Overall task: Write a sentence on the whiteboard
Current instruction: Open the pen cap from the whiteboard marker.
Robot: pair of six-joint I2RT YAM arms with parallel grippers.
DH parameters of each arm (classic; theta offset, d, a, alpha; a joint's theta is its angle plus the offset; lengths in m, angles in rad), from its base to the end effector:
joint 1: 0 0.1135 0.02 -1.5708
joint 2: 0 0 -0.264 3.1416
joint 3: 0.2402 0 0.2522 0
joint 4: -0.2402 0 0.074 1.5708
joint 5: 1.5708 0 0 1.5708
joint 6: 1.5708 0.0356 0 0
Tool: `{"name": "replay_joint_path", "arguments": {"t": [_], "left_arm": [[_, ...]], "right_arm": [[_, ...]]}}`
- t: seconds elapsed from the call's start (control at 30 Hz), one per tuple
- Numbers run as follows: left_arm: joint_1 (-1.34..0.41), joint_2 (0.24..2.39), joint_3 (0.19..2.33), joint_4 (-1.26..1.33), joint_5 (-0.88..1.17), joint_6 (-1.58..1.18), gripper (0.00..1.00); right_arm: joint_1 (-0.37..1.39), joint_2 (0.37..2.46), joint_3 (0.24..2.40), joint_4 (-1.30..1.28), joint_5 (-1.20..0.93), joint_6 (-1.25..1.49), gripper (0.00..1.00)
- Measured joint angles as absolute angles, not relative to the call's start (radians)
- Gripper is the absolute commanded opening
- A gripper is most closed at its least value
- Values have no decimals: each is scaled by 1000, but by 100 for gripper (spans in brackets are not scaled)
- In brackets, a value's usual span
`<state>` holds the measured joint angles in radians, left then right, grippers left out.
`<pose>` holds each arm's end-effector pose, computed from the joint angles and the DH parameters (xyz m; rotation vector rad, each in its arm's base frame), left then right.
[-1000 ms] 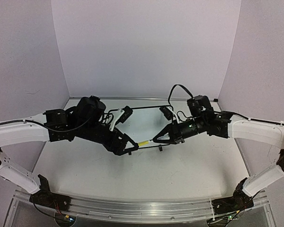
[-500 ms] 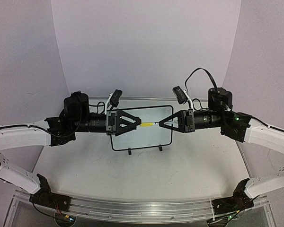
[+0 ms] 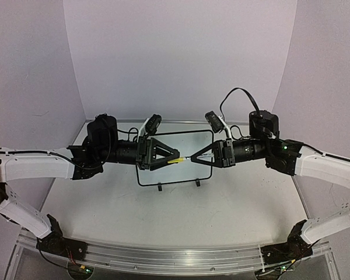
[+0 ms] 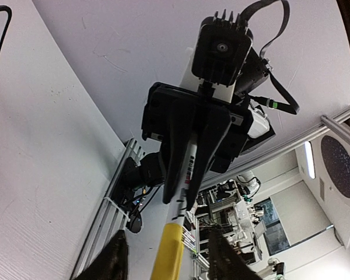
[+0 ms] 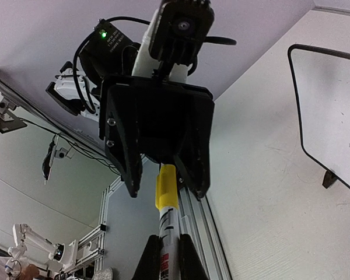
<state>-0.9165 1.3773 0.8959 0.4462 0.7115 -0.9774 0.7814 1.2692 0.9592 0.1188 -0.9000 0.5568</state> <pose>0.1733 -0.2641 0.3088 0.6263 1.9288 -1.9100 0.1845 0.2223 0.3297 -0.9651 1.8028 1.6919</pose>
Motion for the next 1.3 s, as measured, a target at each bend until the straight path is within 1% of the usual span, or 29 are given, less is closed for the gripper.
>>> {"name": "replay_joint_path", "arguments": {"t": [0.07,0.17,0.23,0.33,0.47,0.53,0.6,0.73,0.77,1.17,1.23,1.3], "left_arm": [[-916,1377,896,459,716,-976,33],[-916,1377,896,471,723,-984,39],[-916,1378,896,474,732,-992,41],[-916,1382,896,476,741,-1000,40],[-918,1393,896,481,754,-1010,33],[-919,1397,896,481,759,-1017,26],[-920,1397,896,482,762,-1022,15],[-921,1399,896,484,769,-1027,2],[-921,1400,896,490,772,-1025,0],[-931,1392,890,538,759,-1031,0],[-924,1377,872,547,765,-1038,0],[-888,1340,840,539,775,-1045,0]], "right_arm": [[782,1274,959,119,-904,557,0],[782,1274,959,120,-907,557,0],[782,1274,959,120,-906,557,0],[782,1274,959,120,-906,556,0],[782,1274,959,120,-905,555,0],[782,1274,959,120,-905,555,0],[782,1274,959,120,-905,555,0],[782,1271,959,128,-907,554,0],[782,1270,959,128,-909,554,0],[784,1233,929,181,-901,558,0],[773,1228,920,188,-919,561,0],[727,1198,896,189,-945,569,0]]}}
